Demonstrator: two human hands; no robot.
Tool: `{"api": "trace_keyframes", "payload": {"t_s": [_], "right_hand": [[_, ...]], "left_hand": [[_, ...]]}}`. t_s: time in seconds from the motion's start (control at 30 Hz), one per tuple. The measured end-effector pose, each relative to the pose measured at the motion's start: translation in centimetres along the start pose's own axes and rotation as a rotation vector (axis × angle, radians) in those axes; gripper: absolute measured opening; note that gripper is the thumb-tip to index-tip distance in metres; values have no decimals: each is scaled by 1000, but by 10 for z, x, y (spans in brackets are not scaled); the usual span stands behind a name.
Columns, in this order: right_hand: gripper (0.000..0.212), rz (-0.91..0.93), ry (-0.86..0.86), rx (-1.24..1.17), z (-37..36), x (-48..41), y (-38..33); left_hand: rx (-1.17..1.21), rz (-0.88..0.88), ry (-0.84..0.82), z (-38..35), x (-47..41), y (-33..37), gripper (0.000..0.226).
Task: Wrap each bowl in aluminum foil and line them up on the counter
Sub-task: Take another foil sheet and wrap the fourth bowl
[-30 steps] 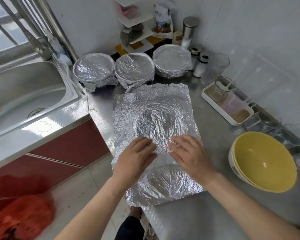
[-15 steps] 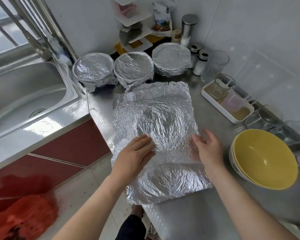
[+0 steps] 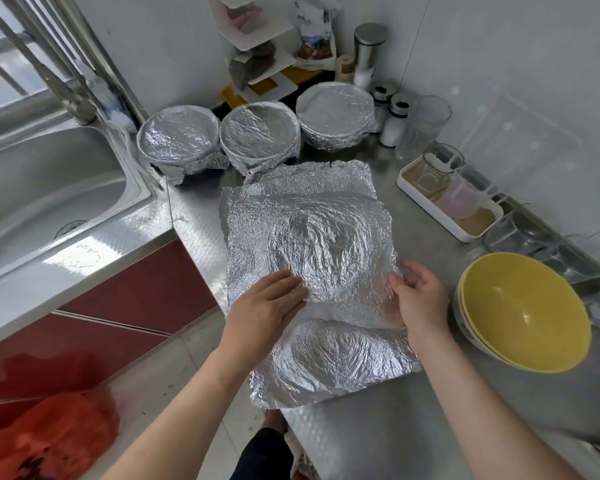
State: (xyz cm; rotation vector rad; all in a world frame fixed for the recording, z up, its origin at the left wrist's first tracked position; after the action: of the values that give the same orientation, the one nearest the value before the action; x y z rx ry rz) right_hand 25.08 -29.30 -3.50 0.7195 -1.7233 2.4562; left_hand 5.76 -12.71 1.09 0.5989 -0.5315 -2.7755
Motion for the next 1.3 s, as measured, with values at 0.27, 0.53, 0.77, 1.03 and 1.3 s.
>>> {"api": "trace_keyframes", "payload": {"t_s": [0.27,0.53,0.77,1.03,1.3], "right_hand": [[14,1208,-125,739,-46,75,-80],[26,1370,-309,997,-79,89,-43],[8,1456,-257,1009,-84,86,-47],[17,1460,-143,939,-63,117,-66],[16,1352,-184,947,-69,140,-23]], "left_hand": [[-80,-15,-12,-1,-5,-2,26],[-107,-44,-22,0,-10,4,21],[-107,-121,-22,-3,-15,8,18],[-88,-279,105,31,-10,41,5],[-65,-216,6,16,28,32,22]]}}
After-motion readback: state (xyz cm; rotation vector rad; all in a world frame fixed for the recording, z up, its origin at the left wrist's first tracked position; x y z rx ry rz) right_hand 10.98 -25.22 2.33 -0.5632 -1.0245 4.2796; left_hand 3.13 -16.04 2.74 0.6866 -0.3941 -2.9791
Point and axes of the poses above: each hand's wrist, its own x-axis away from the middle knuckle, its own z-axis out of the back of the hand, y = z × x, the point moved 7 cm from there along -x, towards the middle knuckle, and after that the axes turned 3 degrees about x, right-handed, at the moved point
